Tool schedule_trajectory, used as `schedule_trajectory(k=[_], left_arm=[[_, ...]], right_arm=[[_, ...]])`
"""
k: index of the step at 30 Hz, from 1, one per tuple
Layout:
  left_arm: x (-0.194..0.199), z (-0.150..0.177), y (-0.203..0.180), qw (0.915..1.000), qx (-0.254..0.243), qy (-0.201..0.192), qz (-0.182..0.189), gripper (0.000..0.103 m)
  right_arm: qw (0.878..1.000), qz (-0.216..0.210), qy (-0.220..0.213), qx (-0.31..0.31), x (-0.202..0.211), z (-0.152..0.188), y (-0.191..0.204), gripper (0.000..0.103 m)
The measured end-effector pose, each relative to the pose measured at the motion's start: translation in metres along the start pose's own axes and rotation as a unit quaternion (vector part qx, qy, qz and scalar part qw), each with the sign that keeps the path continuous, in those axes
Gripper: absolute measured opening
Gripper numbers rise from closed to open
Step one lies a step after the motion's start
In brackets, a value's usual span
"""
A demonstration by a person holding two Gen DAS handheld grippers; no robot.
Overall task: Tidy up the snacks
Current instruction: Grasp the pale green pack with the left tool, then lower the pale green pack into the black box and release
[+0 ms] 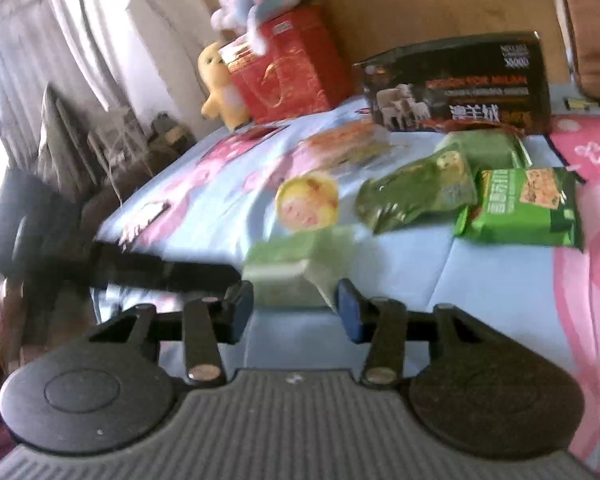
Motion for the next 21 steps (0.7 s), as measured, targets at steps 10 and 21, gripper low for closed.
schedule_trajectory(k=[10, 21], left_arm=[[-0.005, -0.012, -0.008, 0.9995, -0.031, 0.001, -0.009, 0.050], [0.010, -0.024, -0.030, 0.9971, -0.066, -0.036, 0.008, 0.029]], right_arm=[[0.992, 0.072, 0.022, 0.098, -0.011, 0.001, 0.009, 0.069], [0.980, 0.121, -0.023, 0.156, -0.012, -0.005, 0.034, 0.046]])
Point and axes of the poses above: each gripper's, at about its wrist camera, not at the fingertips, and x roughly against the way its jaws point, y to its left, z to its underside, the point moved 3 cm from there along -x, roughly the way its jaws point, and after that the axes turned 8 degrees about -z, right-handed, at the moved point
